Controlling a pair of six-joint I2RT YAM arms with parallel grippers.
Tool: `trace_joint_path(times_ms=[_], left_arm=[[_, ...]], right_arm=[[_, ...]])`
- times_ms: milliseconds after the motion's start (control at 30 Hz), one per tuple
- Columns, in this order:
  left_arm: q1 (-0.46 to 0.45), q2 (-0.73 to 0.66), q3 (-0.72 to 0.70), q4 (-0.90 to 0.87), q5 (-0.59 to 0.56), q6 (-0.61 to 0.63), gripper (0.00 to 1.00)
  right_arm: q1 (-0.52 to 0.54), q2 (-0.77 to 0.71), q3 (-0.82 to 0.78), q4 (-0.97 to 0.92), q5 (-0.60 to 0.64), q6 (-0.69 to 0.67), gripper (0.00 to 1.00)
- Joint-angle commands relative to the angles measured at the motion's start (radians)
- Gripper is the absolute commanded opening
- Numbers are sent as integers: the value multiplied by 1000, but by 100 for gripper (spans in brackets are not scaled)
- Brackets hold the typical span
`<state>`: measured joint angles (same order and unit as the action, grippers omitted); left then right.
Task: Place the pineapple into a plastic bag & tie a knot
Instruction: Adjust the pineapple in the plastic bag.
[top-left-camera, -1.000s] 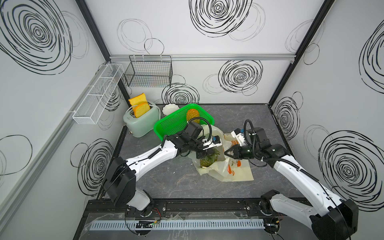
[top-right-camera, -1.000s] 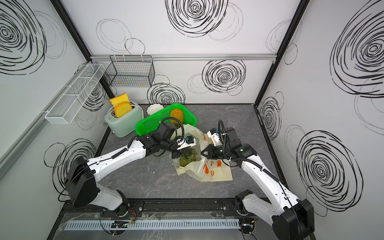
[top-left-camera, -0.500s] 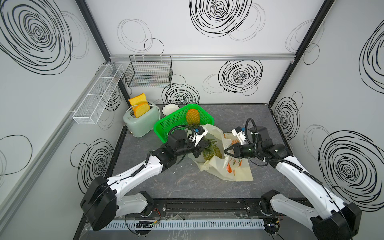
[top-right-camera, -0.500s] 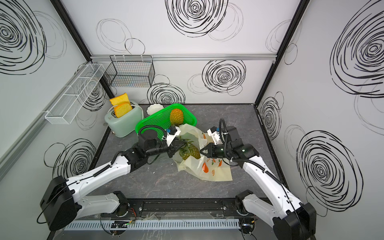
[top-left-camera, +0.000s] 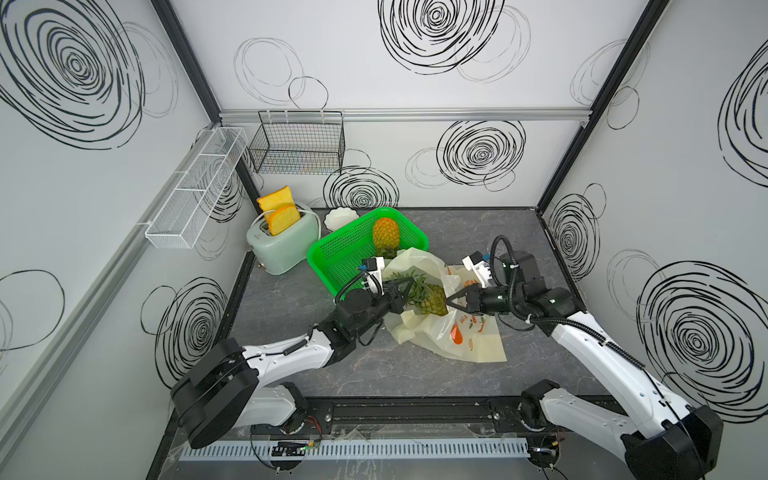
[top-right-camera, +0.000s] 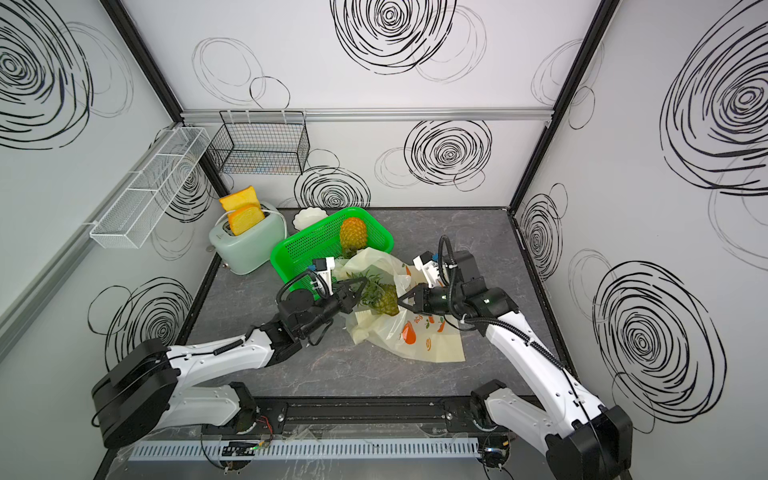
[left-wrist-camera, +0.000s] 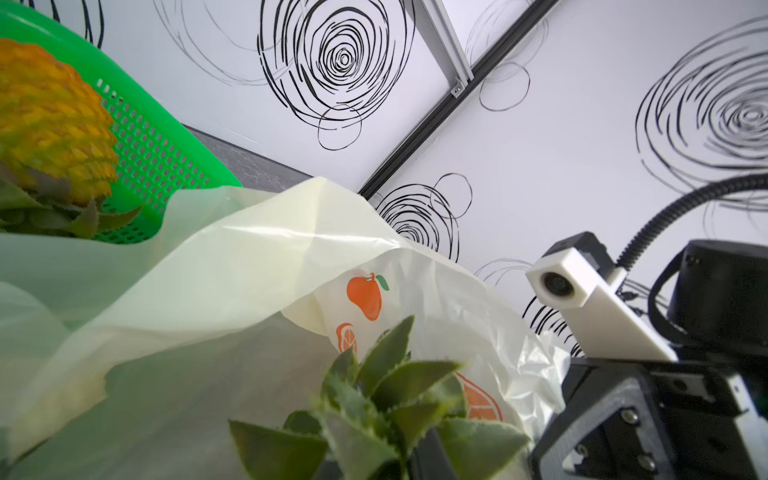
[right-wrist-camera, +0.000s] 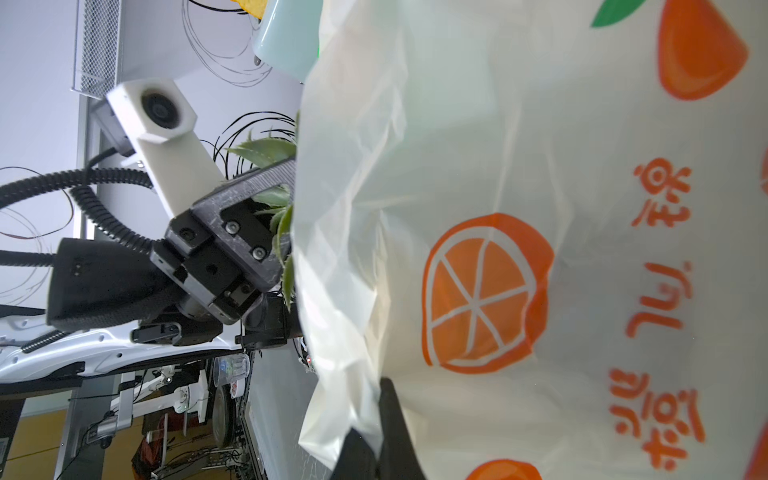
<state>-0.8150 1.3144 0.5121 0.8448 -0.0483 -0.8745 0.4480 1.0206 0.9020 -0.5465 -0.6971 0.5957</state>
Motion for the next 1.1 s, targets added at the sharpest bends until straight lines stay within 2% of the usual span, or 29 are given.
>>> trace_joint_path(times_ms=[0,200,367,467,633,700,733,767,900,1067], left_arm=[[-54,18,10,223,-90,-202,0],[-126,101,-19,142,-170,-333,0],[-140,225,-49,302,-136,-481,0],[-168,249,-38,300,-139,-506,2],[-196,211,-27,120,-184,-521,54],[-201,191,-28,37,-198,-535,72],[-203,175,-34,-8,-216,-552,90],[-201,155,-41,-44,-234,-558,98],[-193,74,-47,-209,-289,-558,97],[-186,-91,-69,-461,-375,-581,97]], right_arm=[[2,-2,34,28,-21,15,0],[2,6,40,40,-33,21,0],[3,7,47,34,-20,19,0],[4,6,44,37,-21,21,0],[4,10,39,36,-19,16,0],[4,14,39,29,-19,11,0],[3,16,39,25,-17,8,0],[3,20,36,22,-15,3,0],[3,26,24,12,-2,-16,0],[3,42,7,0,14,-48,0]])
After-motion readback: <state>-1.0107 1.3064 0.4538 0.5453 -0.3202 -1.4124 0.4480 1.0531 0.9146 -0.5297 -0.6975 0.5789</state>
